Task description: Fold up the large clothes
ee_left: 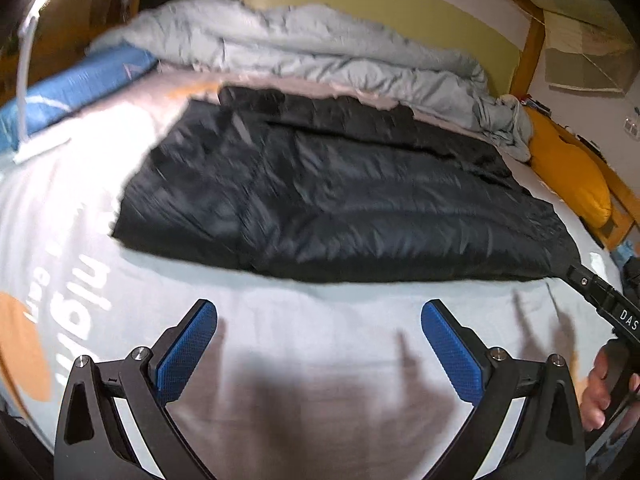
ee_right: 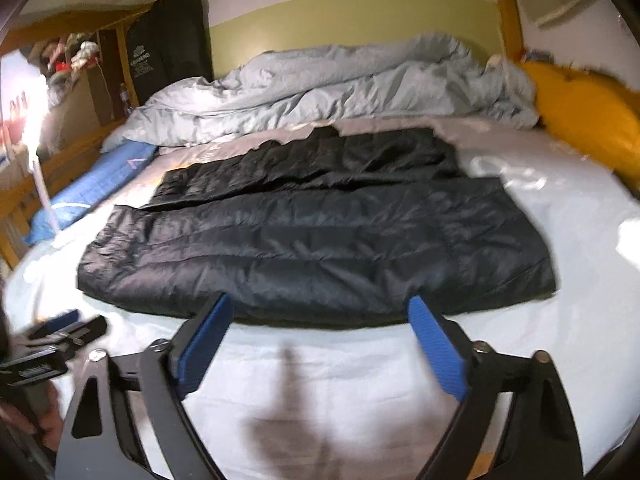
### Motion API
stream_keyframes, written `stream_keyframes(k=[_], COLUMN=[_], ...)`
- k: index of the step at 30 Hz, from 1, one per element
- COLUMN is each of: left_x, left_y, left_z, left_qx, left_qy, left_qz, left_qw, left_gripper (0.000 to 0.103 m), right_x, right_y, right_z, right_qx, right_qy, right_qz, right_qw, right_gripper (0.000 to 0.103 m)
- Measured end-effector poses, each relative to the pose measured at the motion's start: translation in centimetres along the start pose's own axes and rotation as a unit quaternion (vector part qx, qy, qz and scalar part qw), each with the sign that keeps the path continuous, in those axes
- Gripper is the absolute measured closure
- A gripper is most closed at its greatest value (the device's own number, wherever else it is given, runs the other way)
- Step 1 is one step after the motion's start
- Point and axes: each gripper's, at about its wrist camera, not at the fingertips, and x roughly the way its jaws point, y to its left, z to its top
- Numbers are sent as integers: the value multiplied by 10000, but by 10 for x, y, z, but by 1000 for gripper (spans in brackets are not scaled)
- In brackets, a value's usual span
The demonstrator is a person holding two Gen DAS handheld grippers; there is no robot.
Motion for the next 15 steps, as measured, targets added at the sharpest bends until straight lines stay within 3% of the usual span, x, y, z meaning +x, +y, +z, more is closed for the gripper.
stream_keyframes(k=[3, 9, 13, 15], left_x=[15, 21, 24, 27], left_y=[6, 16, 39, 50], left_z=[-3, 1, 11, 14], left_qx=[-235, -540, -1143, -1374], left_qy=[301, 57, -85, -167], left_qz=[-266, -566, -887, -972], left_qw=[9989, 9969, 9894, 9856], left_gripper=[6, 7, 21, 31], right_x=[10, 37, 52, 55], right_y=[-2, -9, -32, -51], right_z=[-4, -13, -14, -12], right_qx=[282, 644, 1316, 1898], right_qy=[264, 673, 742, 690], right_qz=[451, 617, 1032, 1362], right_qw=[9982, 9937, 9831, 9699], right_gripper=[21, 24, 24, 28])
